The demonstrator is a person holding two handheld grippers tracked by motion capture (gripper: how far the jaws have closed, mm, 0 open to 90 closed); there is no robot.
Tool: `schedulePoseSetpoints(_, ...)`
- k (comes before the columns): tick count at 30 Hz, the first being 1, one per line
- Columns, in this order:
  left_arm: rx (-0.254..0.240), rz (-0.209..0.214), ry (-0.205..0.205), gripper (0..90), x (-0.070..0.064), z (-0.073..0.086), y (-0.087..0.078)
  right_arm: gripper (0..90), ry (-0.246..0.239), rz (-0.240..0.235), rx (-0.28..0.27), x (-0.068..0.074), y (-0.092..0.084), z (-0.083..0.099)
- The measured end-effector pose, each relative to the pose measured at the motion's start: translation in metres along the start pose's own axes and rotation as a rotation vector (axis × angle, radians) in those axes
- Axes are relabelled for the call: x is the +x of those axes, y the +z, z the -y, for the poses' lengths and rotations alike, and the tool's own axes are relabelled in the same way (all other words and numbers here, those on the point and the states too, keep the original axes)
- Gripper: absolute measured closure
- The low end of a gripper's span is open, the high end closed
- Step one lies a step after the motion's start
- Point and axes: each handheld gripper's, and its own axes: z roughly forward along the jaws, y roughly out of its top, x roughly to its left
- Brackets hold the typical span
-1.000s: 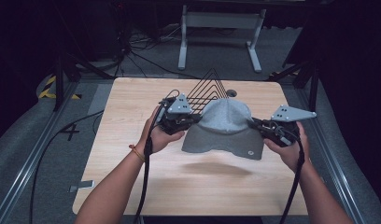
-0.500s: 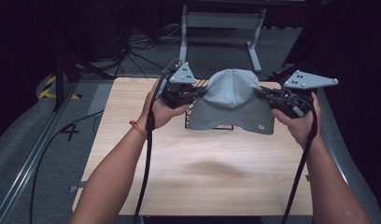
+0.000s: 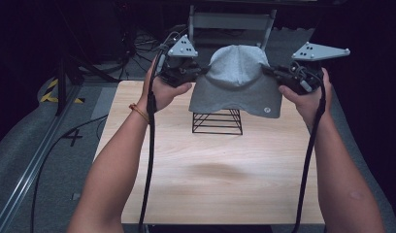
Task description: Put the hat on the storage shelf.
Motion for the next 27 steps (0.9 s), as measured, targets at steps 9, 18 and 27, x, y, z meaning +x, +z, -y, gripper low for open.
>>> schedulePoseSetpoints(9,0.013,-0.049,-0.011,87.8,0.019,-0.010,0.011,84.4,-0.004,0.017,-0.004,-0.015,0.021,-0.015)
schedulePoseSetpoints(18,0.057,-0.073,-0.049,87.8,0.037,-0.003,0.034,84.4,0.019,0.011,0.028,-0.026,0.052,-0.011)
schedulePoseSetpoints(27,0.086,-0.063,-0.078,87.7,0.045,0.011,0.047,84.4,0.036,-0.009,0.057,-0.032,0.070,0.001)
